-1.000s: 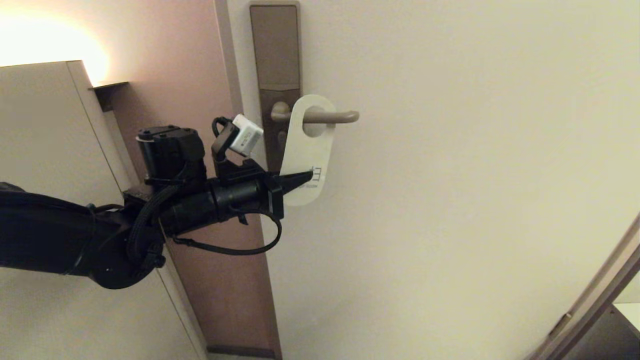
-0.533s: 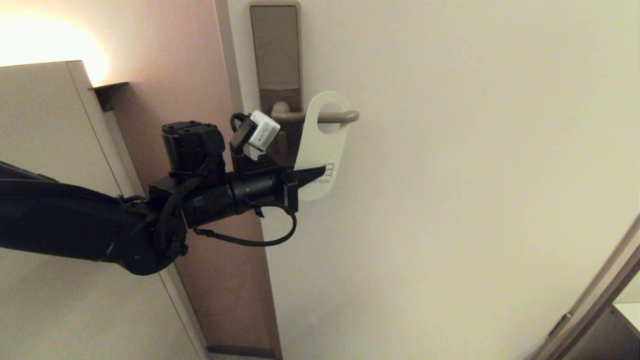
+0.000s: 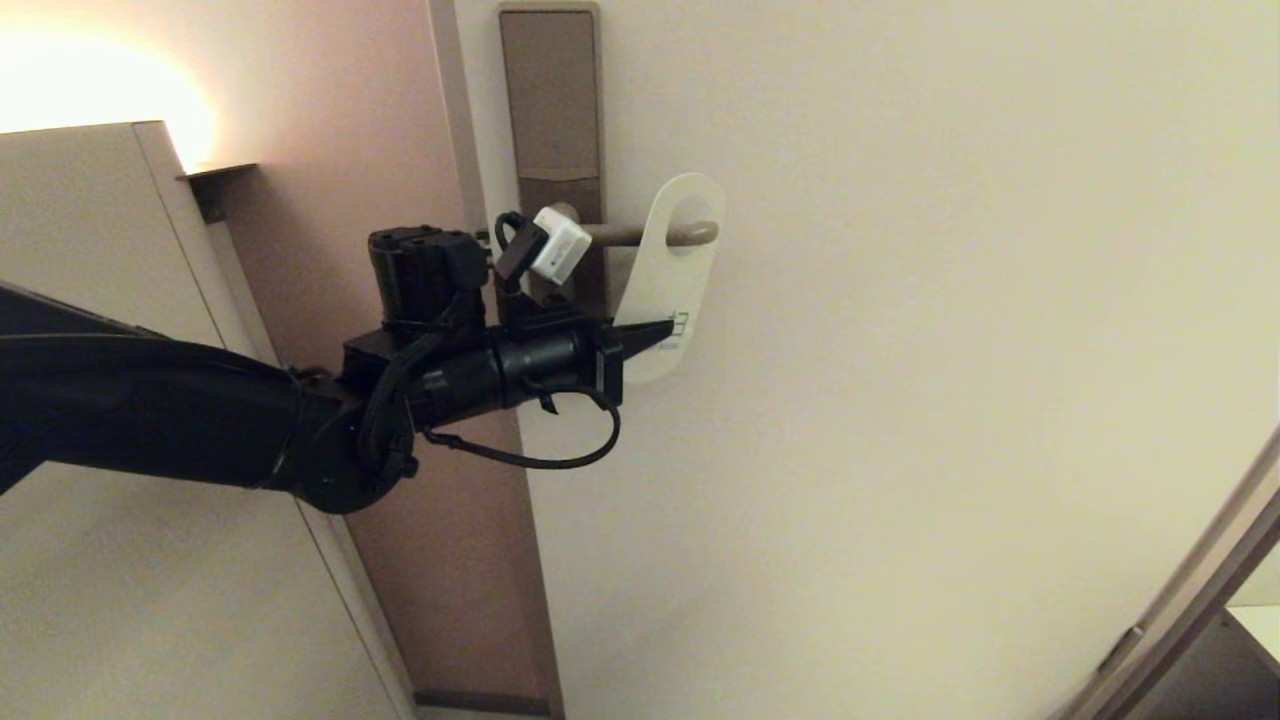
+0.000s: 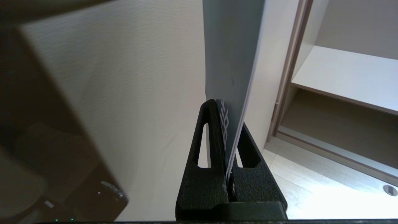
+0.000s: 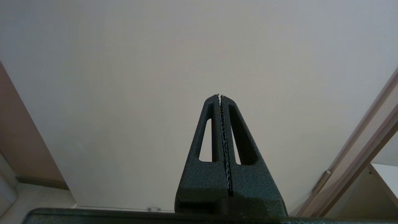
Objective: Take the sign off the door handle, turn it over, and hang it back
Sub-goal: Take down the sign, then hand it to the other hand
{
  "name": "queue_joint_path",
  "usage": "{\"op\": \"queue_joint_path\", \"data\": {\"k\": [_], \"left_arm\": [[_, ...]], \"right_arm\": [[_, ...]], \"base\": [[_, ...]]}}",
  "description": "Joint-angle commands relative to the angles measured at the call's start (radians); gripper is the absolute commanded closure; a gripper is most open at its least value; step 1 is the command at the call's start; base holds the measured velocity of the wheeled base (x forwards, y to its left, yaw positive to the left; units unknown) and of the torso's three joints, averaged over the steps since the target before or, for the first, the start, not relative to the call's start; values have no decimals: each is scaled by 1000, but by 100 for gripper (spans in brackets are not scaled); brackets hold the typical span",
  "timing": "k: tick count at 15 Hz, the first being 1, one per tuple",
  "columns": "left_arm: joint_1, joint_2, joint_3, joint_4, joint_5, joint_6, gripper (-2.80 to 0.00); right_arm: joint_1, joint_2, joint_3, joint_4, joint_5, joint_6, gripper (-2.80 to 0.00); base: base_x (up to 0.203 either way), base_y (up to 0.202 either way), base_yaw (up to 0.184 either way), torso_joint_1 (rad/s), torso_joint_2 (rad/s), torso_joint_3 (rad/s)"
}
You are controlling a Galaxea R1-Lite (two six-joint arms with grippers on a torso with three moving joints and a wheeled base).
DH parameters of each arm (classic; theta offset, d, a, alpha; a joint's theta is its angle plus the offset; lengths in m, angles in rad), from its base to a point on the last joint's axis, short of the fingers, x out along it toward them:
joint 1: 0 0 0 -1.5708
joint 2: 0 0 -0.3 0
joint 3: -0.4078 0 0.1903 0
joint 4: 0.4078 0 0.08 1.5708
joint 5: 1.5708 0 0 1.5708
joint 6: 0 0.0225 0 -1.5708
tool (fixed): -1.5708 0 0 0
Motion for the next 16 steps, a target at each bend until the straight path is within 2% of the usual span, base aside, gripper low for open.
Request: {"op": "queue_joint_path", "data": {"k": [1,11,13,16], "left_arm": [[-8,8,-9,-4,-3,0,0],[-101,-10,33,-9,23,0,0],[-123,-67,122,-11,20,0,0],[-165,-195,321,-11,-10,-5,0]], "right_arm": [[0,1,0,-1,0,-1,0],[0,0,0,-1,0,-2,0],[0,0,0,-1,0,0,0],[0,2,0,-1,0,-2,0]], "base": [[0,0,0,0,0,0],[0,0,0,0,0,0],[0,0,0,0,0,0],[0,0,0,0,0,0]]}}
